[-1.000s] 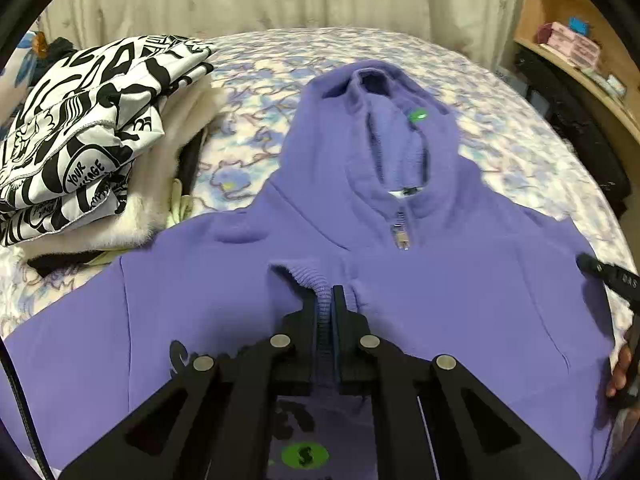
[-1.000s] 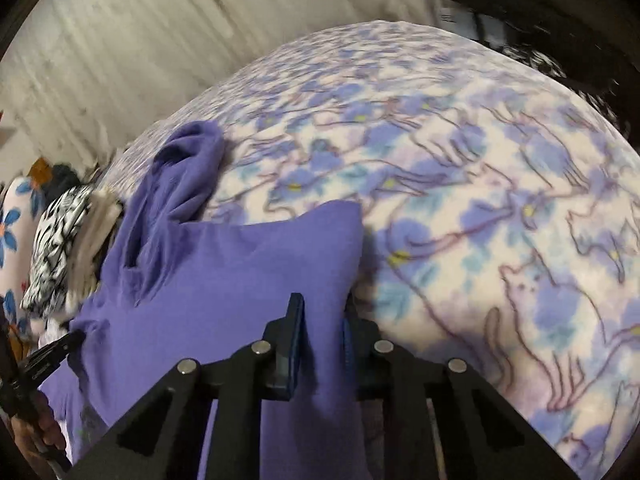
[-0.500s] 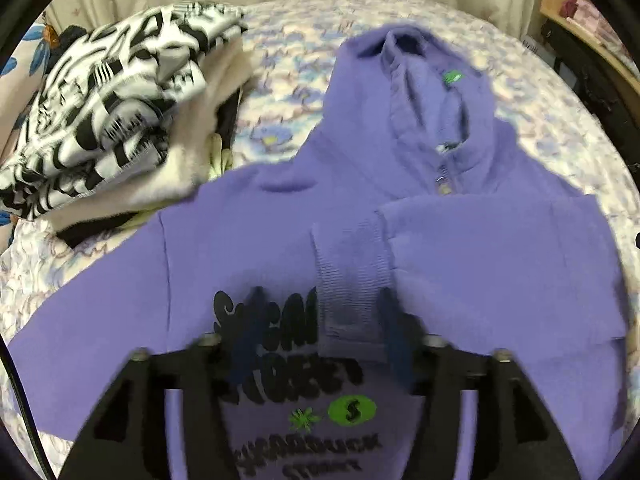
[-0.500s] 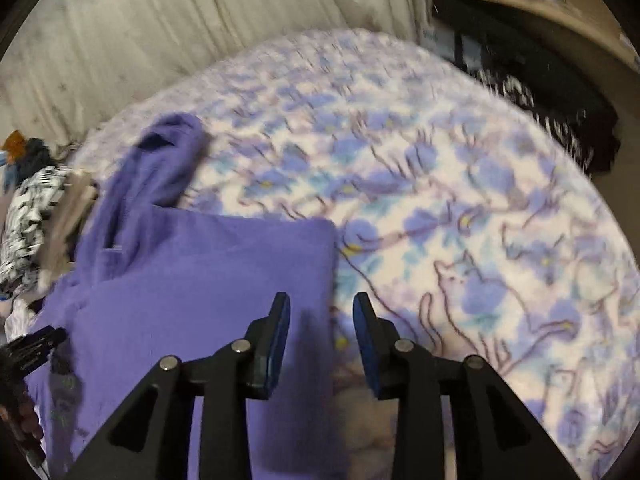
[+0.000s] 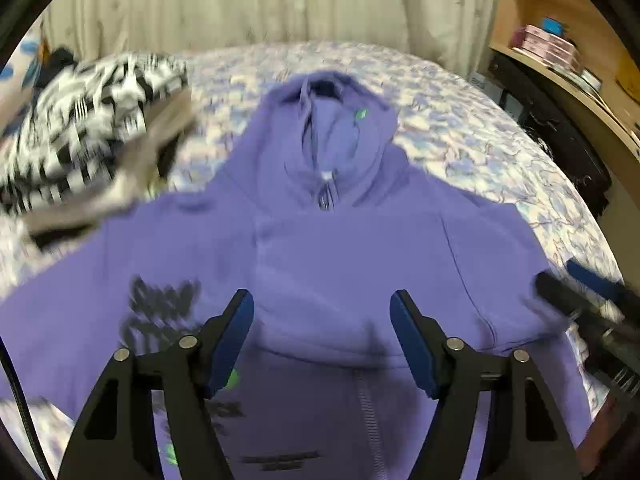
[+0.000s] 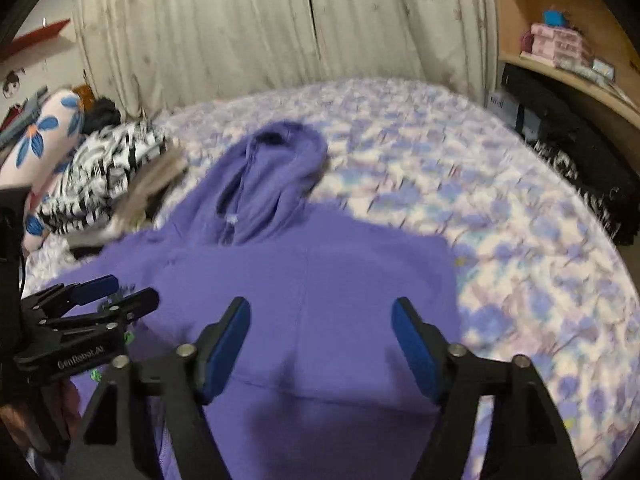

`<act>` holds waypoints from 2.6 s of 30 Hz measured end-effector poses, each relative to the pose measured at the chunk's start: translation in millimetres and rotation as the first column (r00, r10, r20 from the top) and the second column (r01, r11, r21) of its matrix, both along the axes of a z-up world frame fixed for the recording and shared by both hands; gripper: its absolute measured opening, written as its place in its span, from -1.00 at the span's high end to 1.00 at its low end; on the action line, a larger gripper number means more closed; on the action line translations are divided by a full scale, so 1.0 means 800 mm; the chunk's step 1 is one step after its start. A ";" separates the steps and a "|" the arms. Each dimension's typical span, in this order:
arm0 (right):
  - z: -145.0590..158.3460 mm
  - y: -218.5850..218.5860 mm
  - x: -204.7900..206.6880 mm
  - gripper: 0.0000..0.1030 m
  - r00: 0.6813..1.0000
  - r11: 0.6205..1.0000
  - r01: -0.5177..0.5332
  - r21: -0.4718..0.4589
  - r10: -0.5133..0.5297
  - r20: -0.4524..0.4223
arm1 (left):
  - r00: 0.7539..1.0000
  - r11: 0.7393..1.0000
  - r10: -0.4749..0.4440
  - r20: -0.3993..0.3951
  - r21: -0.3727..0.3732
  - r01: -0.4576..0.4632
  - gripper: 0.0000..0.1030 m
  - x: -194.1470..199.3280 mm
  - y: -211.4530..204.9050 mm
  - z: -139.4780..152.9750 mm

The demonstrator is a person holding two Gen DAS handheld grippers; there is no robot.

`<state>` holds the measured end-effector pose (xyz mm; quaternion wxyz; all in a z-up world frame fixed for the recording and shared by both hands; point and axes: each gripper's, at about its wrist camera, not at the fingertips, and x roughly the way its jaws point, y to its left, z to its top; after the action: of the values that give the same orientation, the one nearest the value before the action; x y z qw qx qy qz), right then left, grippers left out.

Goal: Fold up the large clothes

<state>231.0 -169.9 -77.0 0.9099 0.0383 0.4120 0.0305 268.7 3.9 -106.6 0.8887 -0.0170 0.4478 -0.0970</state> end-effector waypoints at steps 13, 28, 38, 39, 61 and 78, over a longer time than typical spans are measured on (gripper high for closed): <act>-0.062 -0.076 -0.013 0.44 0.981 0.988 0.140 -0.061 -0.147 -0.128 | 0.997 1.000 0.017 -0.080 0.021 -0.015 -0.07 0.006 0.005 -0.056; -0.061 -0.109 -0.041 0.90 0.969 0.975 0.214 0.061 -0.204 -0.142 | 0.986 0.989 0.137 -0.097 0.061 -0.131 -0.35 0.002 0.047 -0.056; -0.056 -0.108 -0.057 0.63 0.965 0.967 0.227 0.116 -0.207 -0.162 | 0.986 0.991 0.132 -0.100 0.031 -0.129 -0.35 -0.028 0.038 -0.042; -0.055 -0.106 -0.059 0.58 0.965 0.967 0.226 0.119 -0.205 -0.164 | 0.987 0.991 0.129 -0.096 0.033 -0.126 -0.35 -0.033 0.037 -0.039; -0.019 -0.067 -0.135 0.19 0.968 0.971 0.206 0.123 -0.184 -0.168 | 0.987 0.989 0.134 -0.088 0.073 -0.128 -0.35 -0.134 0.040 0.015; 0.005 0.028 -0.187 0.19 0.985 0.996 0.067 0.061 -0.057 -0.163 | 0.981 0.981 0.188 -0.038 0.053 -0.186 -0.36 -0.237 0.128 0.055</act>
<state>81.5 -147.3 -72.7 0.8722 0.0835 0.4818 0.0125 78.9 106.6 -62.6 0.8842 -0.0392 0.4655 -0.0017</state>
